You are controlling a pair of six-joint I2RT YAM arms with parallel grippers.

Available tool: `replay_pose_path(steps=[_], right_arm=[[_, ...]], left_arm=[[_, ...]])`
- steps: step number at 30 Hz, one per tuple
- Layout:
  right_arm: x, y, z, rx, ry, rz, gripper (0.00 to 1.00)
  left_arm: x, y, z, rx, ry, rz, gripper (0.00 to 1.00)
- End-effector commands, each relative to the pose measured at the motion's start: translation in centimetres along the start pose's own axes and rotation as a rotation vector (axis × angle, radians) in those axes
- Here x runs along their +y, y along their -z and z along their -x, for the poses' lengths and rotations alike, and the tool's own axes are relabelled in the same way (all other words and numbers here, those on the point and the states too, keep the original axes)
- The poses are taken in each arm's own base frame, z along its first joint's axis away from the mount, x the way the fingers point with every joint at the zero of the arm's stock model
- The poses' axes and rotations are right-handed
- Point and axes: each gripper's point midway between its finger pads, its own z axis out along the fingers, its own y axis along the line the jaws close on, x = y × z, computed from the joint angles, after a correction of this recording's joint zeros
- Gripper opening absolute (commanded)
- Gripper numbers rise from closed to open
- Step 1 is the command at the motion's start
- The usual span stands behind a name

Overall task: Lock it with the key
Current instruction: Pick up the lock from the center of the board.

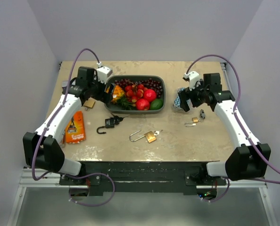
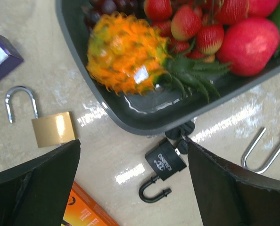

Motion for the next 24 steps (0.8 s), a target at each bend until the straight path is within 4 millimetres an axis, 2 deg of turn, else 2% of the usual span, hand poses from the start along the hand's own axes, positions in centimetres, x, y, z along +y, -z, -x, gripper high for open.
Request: replay_pose_path(steps=[1, 2, 3, 6, 7, 8, 10, 11, 12, 14, 16, 18, 19, 20, 22, 24], right_arm=[[-0.4, 2.1, 3.8, -0.091, 0.18, 0.018, 0.99], [-0.7, 2.2, 4.2, -0.094, 0.229, 0.011, 0.99], [-1.1, 1.8, 3.8, -0.067, 0.25, 0.007, 0.99], [-1.7, 1.5, 1.4, 0.043, 0.417, 0.032, 0.99], [-1.7, 1.2, 0.1, 0.096, 0.449, 0.055, 0.99], [-2.0, 0.9, -0.9, 0.127, 0.522, 0.073, 0.99], [-3.0, 0.6, -2.9, 0.189, 0.552, 0.098, 0.99], [-3.5, 0.4, -3.5, 0.206, 0.611, 0.114, 0.99], [-4.1, 0.2, -4.3, 0.229, 0.621, 0.12, 0.99], [-4.5, -0.5, -6.3, 0.276, 0.721, 0.179, 0.99], [-5.0, -1.1, -7.3, 0.296, 0.779, 0.195, 0.99], [-5.1, -2.1, -8.7, 0.324, 0.853, 0.243, 0.99], [-5.7, -2.2, -9.4, 0.336, 0.847, 0.252, 0.99], [-5.7, -2.5, -9.4, 0.326, 0.885, 0.278, 0.99], [-5.4, -3.0, -11.2, 0.359, 0.913, 0.373, 0.99], [-5.7, -4.0, -12.1, 0.38, 0.96, 0.419, 0.99]], left_arm=[[1.3, 4.4, 8.5, -0.276, -0.005, 0.079, 0.99], [1.2, 4.6, 8.7, -0.276, -0.023, 0.072, 0.99], [1.1, 4.6, 8.9, -0.28, -0.038, 0.063, 0.99], [-0.8, 4.8, 9.5, -0.298, -0.084, -0.05, 0.99], [-1.7, 4.9, 9.5, -0.308, -0.096, -0.097, 0.99], [-1.9, 5.5, 10.2, -0.352, -0.108, -0.102, 0.99], [-2.2, 5.7, 10.3, -0.385, -0.087, -0.107, 0.99], [-2.1, 6.6, 11.2, -0.438, -0.085, -0.091, 0.99], [-2.1, 6.8, 11.3, -0.453, -0.074, -0.09, 0.99], [-2.9, 7.0, 11.2, -0.484, -0.086, -0.126, 0.99], [-3.9, 6.8, 10.4, -0.491, -0.116, -0.175, 0.99], [-4.1, 7.0, 10.4, -0.504, -0.115, -0.182, 0.99], [-4.3, 7.0, 10.4, -0.504, -0.127, -0.195, 0.99], [-4.4, 6.7, 10.1, -0.489, -0.13, -0.203, 0.99], [-4.4, 6.6, 10.0, -0.481, -0.141, -0.208, 0.99], [-4.4, 6.5, 9.8, -0.474, -0.147, -0.206, 0.99]])
